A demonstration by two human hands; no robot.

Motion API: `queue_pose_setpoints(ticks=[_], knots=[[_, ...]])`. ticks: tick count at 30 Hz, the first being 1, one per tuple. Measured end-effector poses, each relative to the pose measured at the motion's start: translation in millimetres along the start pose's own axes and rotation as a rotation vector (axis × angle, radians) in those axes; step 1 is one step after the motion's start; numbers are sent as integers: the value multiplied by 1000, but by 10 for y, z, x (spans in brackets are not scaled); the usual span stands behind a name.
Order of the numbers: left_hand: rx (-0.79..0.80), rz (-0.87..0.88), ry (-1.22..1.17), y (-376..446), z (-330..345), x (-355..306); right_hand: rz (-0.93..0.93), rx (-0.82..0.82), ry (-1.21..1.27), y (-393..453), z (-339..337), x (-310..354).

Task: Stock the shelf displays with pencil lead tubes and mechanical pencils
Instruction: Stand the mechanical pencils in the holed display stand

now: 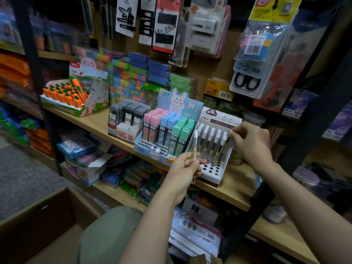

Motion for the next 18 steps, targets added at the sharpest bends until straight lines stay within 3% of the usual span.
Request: queue_pose_setpoints(ticks=[11,18], knots=[[-167,21,-70,-4,-21,35,12,22,-119,67,-30,16],[-180,14,-113,-50,-56,3,124,102,-31,-3,-17,-13]])
Point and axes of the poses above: each hand's wrist, its own y-axis towards the middle knuckle, its own z-axis out of the palm, x = y × z, the point moved 1 cm from there along y, towards the middle knuckle, and after that the axes turned 9 degrees about -y, right-handed, at the moved point
